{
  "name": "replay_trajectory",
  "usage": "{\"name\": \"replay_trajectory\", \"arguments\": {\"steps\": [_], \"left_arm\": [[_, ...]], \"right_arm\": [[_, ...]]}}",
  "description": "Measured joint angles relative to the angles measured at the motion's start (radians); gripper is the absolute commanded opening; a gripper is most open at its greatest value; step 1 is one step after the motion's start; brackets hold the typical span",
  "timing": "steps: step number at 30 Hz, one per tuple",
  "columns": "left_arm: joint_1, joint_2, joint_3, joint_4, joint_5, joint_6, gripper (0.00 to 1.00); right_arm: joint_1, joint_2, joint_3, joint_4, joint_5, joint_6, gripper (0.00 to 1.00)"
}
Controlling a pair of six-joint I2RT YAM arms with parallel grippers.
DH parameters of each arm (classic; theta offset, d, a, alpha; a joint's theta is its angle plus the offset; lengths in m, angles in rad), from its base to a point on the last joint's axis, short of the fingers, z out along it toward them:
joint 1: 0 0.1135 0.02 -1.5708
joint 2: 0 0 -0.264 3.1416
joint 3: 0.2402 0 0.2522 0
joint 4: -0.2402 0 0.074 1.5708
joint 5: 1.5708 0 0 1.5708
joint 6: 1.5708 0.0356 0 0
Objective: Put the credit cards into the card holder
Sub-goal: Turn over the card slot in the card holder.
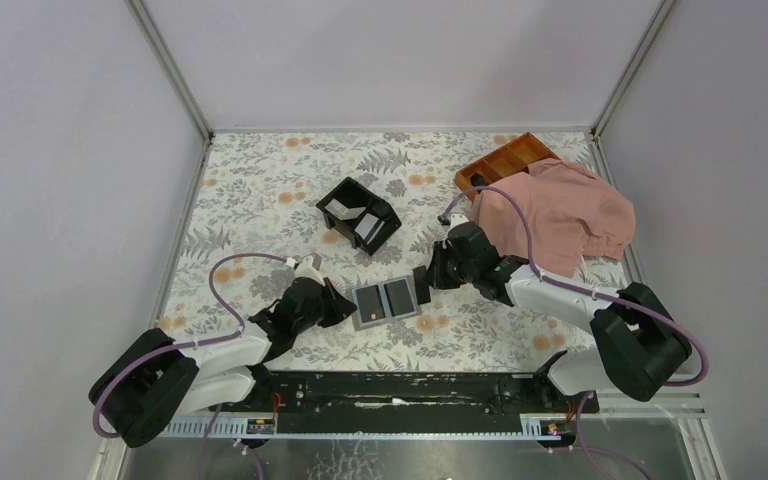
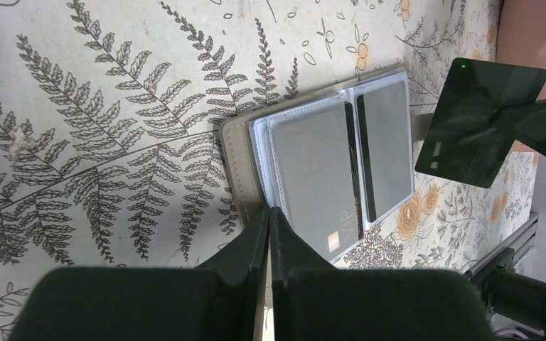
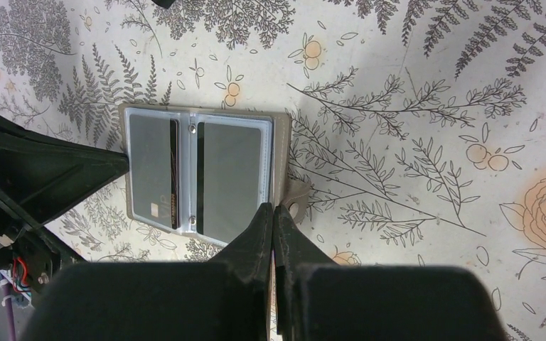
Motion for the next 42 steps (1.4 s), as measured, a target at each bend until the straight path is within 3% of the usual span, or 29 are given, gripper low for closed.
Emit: {"name": "replay_trajectory", "arguments": {"steps": [42], "left_arm": [[-0.002,0.013,0.001,0.012,-0.002,0.0,0.05]], "right_arm": [[-0.013,0.007,0.0,0.016,-0.049,0.014,0.0]]}}
